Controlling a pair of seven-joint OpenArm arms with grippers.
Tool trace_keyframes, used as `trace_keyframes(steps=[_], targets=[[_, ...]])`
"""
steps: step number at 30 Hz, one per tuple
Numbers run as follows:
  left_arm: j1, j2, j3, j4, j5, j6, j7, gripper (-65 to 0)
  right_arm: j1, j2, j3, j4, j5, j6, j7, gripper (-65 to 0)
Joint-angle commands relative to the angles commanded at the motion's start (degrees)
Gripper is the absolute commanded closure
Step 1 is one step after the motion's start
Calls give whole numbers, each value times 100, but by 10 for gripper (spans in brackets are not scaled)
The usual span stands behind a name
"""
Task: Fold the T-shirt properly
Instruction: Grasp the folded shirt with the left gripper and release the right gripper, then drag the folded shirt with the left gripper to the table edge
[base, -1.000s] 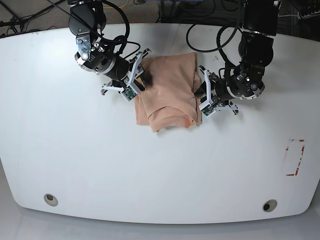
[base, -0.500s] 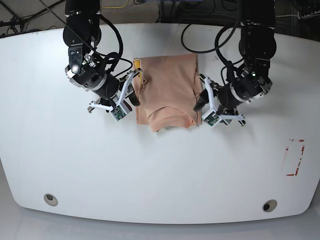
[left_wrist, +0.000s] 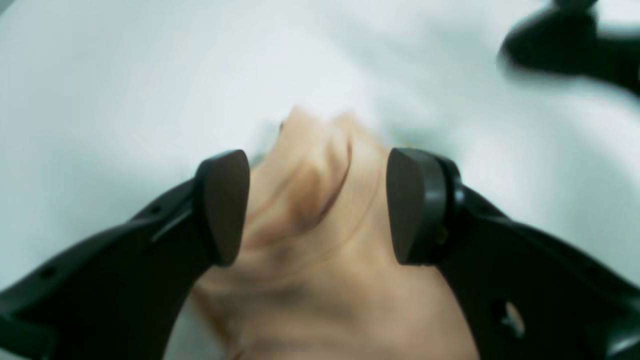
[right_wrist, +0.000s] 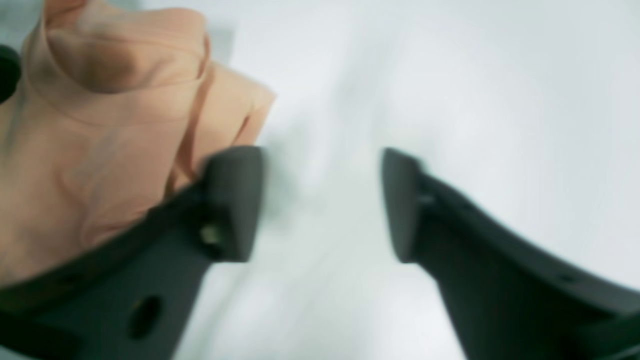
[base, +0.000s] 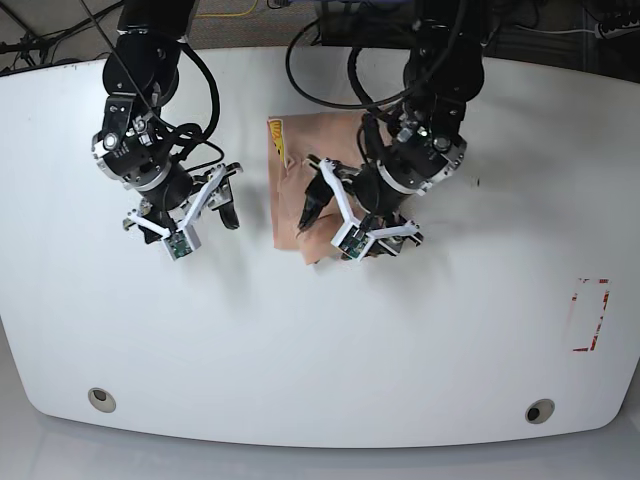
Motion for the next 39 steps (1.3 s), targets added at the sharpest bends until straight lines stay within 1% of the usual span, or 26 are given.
trace_keyframes(steps=[1, 3, 4, 5, 6, 7, 9, 10, 11, 12, 13, 17, 19, 21, 26, 28, 29, 33, 35, 36, 37, 38, 39], targets=[[88, 0, 141, -62, 88, 220, -246, -408, 0, 0, 70, -9, 0, 0, 0, -487], [237, -26, 352, -167, 264, 607, -607, -408, 0, 0, 211, -26, 0, 0, 0, -488], [316, -62, 484, -246, 387, 862, -818, -408, 9, 0, 334, -35, 0, 9, 0, -488], [360, -79, 545, -281, 440, 976, -914, -408, 9, 0, 369, -35, 0, 18, 0, -488], [431, -123, 668, -352, 545, 1231, -1108, -408, 9, 0, 431, -35, 0, 35, 0, -488], [510, -149, 809, -440, 668, 1547, -1336, -410, 9, 0, 475, -35, 0, 35, 0, -488], [607, -264, 967, -545, 844, 1916, -1565, -410, 9, 0, 492, -35, 0, 35, 0, -488], [659, -325, 1073, -633, 932, 2189, -1688, -410, 9, 0, 501, -35, 0, 35, 0, -488], [686, -352, 1108, -677, 967, 2330, -1741, -410, 9, 0, 501, -35, 0, 35, 0, -488], [721, -396, 1178, -747, 985, 2541, -1820, -410, 9, 0, 501, -35, 0, 35, 0, -488], [730, -422, 1248, -835, 985, 2690, -1881, -410, 9, 0, 501, -44, 0, 35, 0, -488], [730, -571, 1459, -1275, 958, 3068, -2084, -410, -9, 0, 501, -44, 0, 44, 0, -488], [703, -598, 1538, -1565, 958, 3191, -2198, -410, -9, 0, 501, -44, 0, 44, 0, -488], [695, -598, 1574, -1829, 958, 3235, -2295, -410, -9, 0, 501, -44, 0, 44, 0, -488], [686, -607, 1538, -2382, 958, 3226, -2409, -410, 0, -9, 501, -44, 0, 44, 0, -488], [686, -686, 1468, -2435, 958, 3226, -2409, -410, -9, -9, 501, -44, 0, 44, 0, -488], [686, -791, 1380, -2453, 958, 3226, -2409, -410, -9, -9, 501, -44, 0, 44, 0, -488], [686, -1029, 1134, -2453, 949, 3182, -2409, -410, -9, 0, 501, -44, 0, 53, 0, -488], [695, -1284, 993, -2409, 941, 2998, -2409, -410, -9, 0, 501, -44, 0, 53, 0, -488], [703, -1451, 888, -2391, 941, 2848, -2409, -410, -18, 0, 501, -35, 0, 53, 0, -488], [712, -1521, 818, -2356, 941, 2769, -2409, -410, -18, 0, 501, -35, 0, 53, 0, -488], [721, -1688, 651, -2330, 941, 2567, -2409, -410, -26, 0, 501, -35, 0, 53, 0, -488], [721, -1767, 545, -2330, 941, 2444, -2409, -410, -26, 0, 501, -35, 0, 53, 0, -488]])
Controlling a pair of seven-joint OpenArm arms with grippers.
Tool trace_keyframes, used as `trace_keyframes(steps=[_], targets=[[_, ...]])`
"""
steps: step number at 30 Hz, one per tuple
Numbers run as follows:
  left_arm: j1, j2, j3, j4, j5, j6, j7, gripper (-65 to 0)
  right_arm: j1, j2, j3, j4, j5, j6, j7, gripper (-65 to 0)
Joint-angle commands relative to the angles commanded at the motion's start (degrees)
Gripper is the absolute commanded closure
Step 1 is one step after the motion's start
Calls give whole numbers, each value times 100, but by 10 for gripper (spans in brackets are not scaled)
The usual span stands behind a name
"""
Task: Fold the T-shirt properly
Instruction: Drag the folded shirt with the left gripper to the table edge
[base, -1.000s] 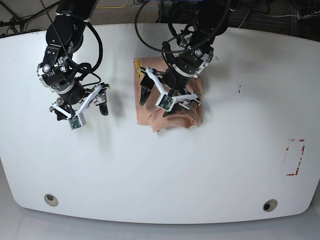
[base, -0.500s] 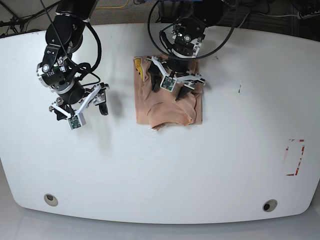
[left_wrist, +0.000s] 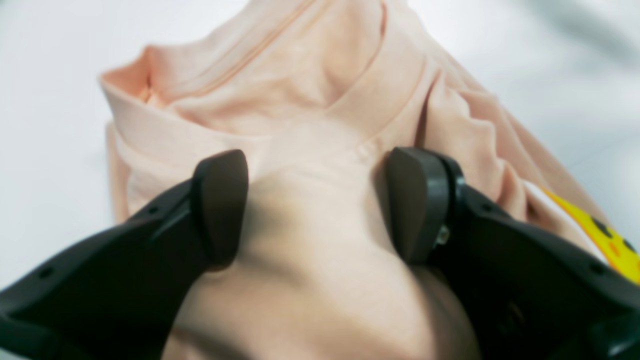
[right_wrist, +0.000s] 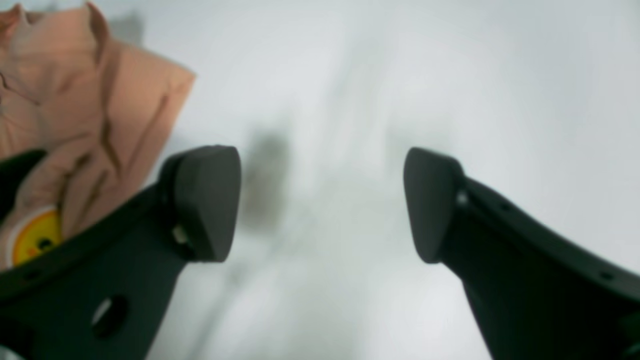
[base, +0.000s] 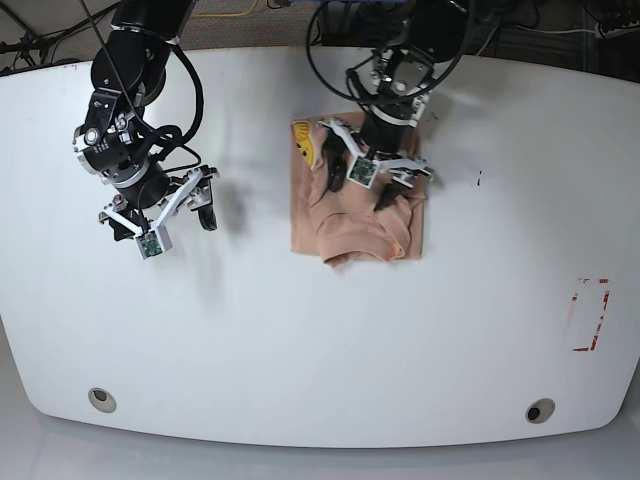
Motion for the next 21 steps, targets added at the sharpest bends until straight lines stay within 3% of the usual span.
trace_keyframes(steps=[5, 14, 21], targets=[[53, -440, -853, -62, 0, -826, 0, -410, -88, 0, 0, 9, 0, 0, 0, -488], [0, -1108, -2602, -747, 0, -2848, -18, -408, -167, 0, -18, 18, 0, 0, 0, -488], [-299, -1626, -3376, -1521, 0, -3824, -18, -406, -220, -9, -44, 26, 0, 0, 0, -488]])
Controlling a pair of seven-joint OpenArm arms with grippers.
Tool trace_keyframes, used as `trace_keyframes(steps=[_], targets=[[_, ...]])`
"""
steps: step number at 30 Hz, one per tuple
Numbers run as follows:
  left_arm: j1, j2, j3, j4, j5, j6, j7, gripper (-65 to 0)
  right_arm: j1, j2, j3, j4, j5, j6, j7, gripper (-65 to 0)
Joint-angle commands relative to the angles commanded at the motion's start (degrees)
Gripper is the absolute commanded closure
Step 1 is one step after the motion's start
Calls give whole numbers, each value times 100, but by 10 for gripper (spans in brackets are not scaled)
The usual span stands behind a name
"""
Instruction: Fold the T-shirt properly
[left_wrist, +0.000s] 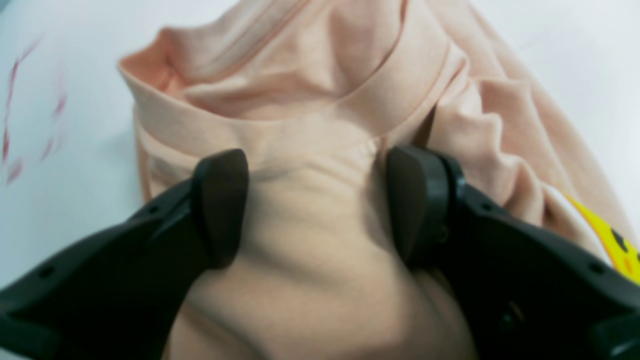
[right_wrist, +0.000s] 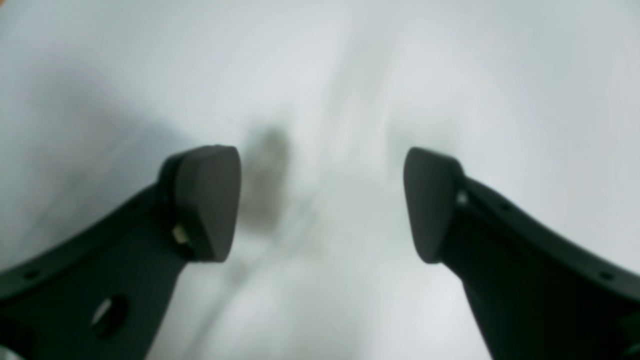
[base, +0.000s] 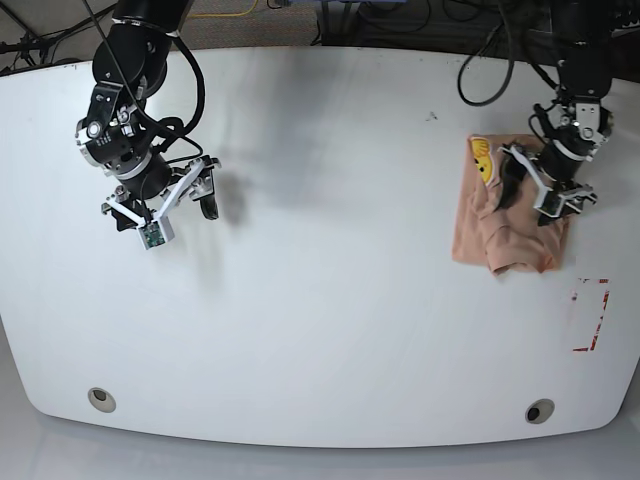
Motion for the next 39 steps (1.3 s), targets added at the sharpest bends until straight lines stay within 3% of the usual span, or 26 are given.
trace_keyframes(steps=[11, 17, 27, 32, 39], targets=[[-237, -800, -905, -677, -9, -910, -18, -406, -44, -229, 0, 9, 9, 0, 0, -488], [-273, -1143, -1248, -686, -9, -910, -18, -404, -220, -246, -9, 70, 9, 0, 0, -488], [-343, -1354, -1653, -545, -18, -910, -9, -404, -273, -396, -18, 141, 0, 9, 0, -488], [-440, -1354, -1767, 176, -360, -910, 53, -404, -281, -404, -18, 185, 0, 9, 0, -488], [-501, -1336, -1785, 1073, -738, -910, 571, -404, -281, -404, -18, 185, -53, 9, 18, -488]])
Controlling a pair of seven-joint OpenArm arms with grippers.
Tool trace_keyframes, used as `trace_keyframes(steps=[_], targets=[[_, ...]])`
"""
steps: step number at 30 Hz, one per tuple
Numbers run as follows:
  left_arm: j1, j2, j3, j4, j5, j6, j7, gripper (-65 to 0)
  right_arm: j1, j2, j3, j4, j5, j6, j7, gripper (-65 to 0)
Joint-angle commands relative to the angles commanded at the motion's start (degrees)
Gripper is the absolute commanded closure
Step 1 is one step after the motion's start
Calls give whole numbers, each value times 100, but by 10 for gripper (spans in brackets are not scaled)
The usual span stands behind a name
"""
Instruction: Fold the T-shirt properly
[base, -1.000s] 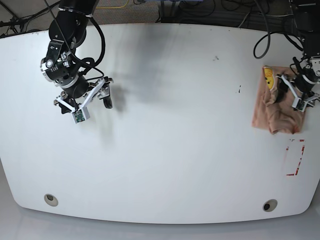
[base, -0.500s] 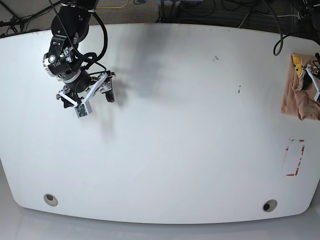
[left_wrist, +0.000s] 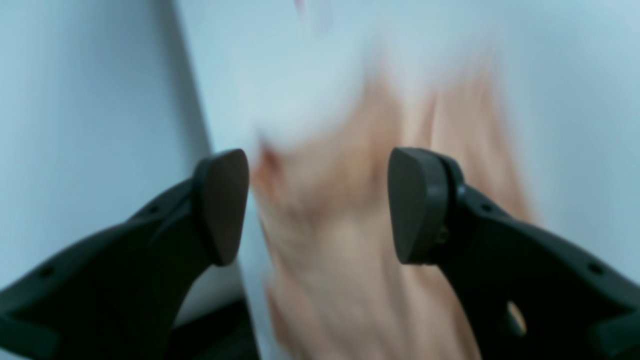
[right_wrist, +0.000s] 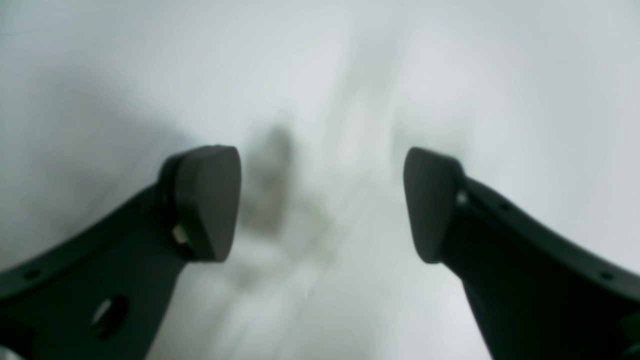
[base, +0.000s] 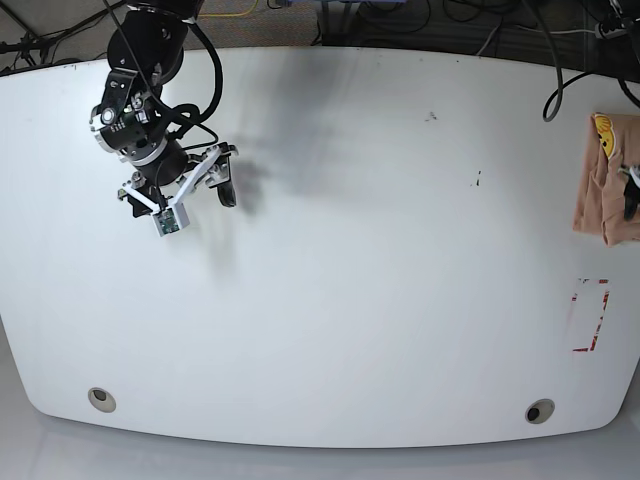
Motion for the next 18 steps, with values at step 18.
trace_keyframes(steps=[18], targets=[[211, 2409, 141, 2523, 290, 0, -9, -403, -756, 44, 26, -431, -862, -9, 2787, -488]])
